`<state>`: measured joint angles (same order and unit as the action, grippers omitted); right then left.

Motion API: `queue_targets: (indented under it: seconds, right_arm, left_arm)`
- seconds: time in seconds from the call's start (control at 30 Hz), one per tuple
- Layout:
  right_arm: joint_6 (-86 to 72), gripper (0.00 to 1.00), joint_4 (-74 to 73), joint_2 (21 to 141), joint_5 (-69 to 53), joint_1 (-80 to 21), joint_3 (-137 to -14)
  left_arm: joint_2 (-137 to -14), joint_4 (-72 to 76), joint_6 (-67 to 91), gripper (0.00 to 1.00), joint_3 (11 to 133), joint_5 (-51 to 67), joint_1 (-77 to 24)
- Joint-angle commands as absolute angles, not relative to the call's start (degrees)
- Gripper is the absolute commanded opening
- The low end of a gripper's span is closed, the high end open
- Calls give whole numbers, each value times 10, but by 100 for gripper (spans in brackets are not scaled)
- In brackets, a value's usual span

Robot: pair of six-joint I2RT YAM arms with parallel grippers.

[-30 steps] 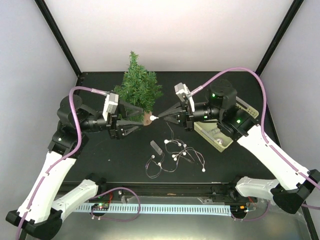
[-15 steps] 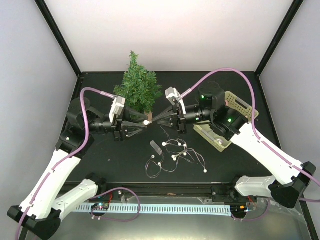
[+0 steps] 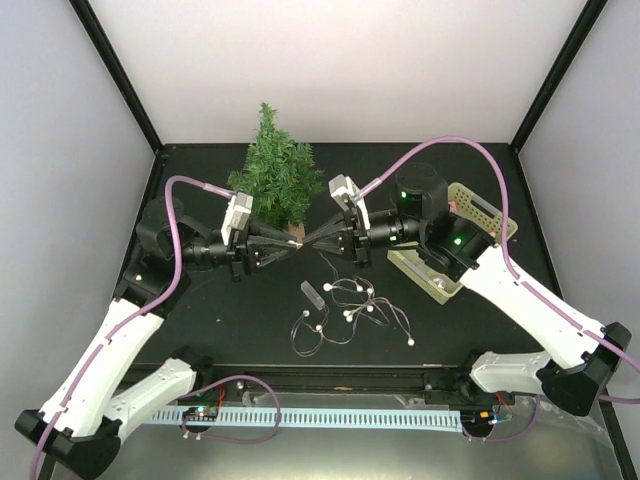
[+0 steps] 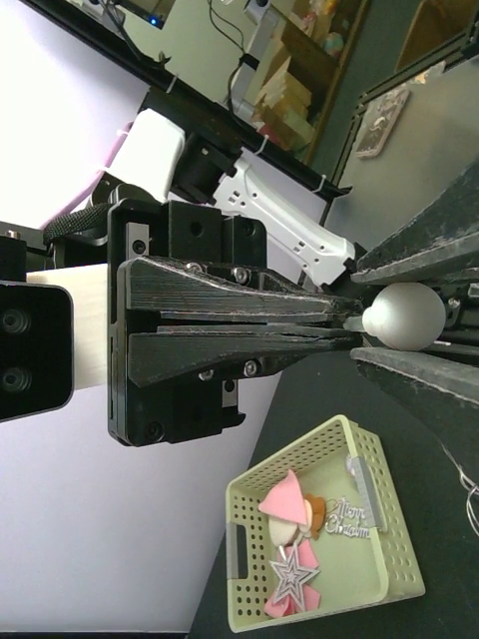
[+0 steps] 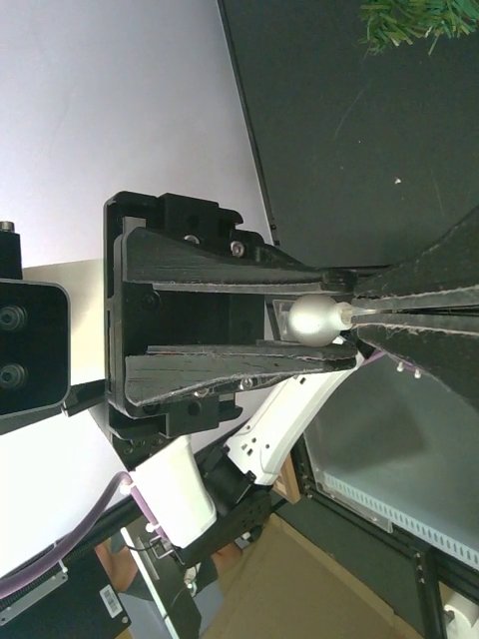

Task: Decorate the small christmas tree
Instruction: Wrap the decoration item around the Christmas tree.

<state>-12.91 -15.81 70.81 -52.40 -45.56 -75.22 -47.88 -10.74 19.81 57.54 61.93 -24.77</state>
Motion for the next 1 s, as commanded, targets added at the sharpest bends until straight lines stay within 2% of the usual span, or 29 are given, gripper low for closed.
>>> queue_targets:
  seconds: [0.0,0.1,0.27,0.4,0.47,0.57,0.8,0.97]
  right_arm:
    - [-131,1,-140,703,-518,-460,-743]
    - [-132,2,-139,703,-514,-460,-735]
    - [-128,24,-114,684,-504,-460,-696]
    - [-119,49,-54,652,-497,-460,-627]
    - [-113,53,-13,636,-491,-460,-585]
    - [-94,57,31,624,-481,-460,-537]
    - [-48,58,66,657,-449,-459,-485]
    - [-68,52,134,664,-449,-459,-438]
  left_arm:
    - [-473,-94,200,16,573,604,-251]
    - [-471,-95,197,15,572,598,-251]
    - [-470,-97,196,12,572,589,-251]
    - [-472,-93,198,11,570,587,-251]
    - [-473,-92,198,11,570,586,-251]
    - [-470,-90,199,11,573,575,-251]
    - [-462,-73,203,12,582,550,-251]
    - [-462,-73,205,13,592,533,-251]
